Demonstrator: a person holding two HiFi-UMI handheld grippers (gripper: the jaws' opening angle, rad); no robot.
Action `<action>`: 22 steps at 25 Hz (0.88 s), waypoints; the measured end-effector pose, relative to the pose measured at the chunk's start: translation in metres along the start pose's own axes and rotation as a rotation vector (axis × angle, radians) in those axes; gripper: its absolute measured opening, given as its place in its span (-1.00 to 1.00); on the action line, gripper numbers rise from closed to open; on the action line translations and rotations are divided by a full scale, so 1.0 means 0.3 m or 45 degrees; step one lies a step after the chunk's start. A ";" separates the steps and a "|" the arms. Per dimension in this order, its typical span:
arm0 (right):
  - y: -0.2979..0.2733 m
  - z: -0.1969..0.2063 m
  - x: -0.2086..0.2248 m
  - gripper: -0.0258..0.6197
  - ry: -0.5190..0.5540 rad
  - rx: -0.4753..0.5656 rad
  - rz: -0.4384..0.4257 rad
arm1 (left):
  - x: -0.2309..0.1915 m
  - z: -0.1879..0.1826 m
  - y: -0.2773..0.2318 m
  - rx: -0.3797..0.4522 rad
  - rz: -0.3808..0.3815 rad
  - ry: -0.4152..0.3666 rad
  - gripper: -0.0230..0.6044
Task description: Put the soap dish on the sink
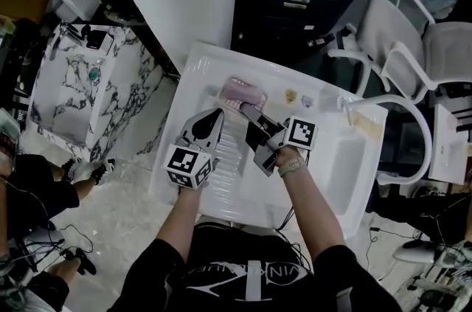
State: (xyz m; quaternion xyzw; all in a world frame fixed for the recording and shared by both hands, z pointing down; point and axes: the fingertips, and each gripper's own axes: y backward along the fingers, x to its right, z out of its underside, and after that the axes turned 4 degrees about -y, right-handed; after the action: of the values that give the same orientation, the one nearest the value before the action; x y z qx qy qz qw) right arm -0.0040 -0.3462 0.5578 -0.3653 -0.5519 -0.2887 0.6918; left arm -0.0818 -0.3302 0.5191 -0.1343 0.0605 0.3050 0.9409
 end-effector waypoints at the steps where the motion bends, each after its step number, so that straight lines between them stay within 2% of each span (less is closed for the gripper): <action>1: -0.011 -0.005 -0.002 -0.70 -0.012 -0.001 -0.003 | -0.002 0.002 -0.007 -0.003 0.005 0.005 -0.88; 22: -0.121 -0.081 0.096 -0.70 -0.177 0.001 0.045 | -0.019 0.080 -0.167 -0.087 0.081 0.057 -0.88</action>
State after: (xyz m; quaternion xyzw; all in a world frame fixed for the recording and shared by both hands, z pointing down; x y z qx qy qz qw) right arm -0.0132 -0.3865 0.5896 -0.3939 -0.5922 -0.2504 0.6568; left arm -0.0560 -0.3654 0.5540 -0.1712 0.0755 0.3336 0.9240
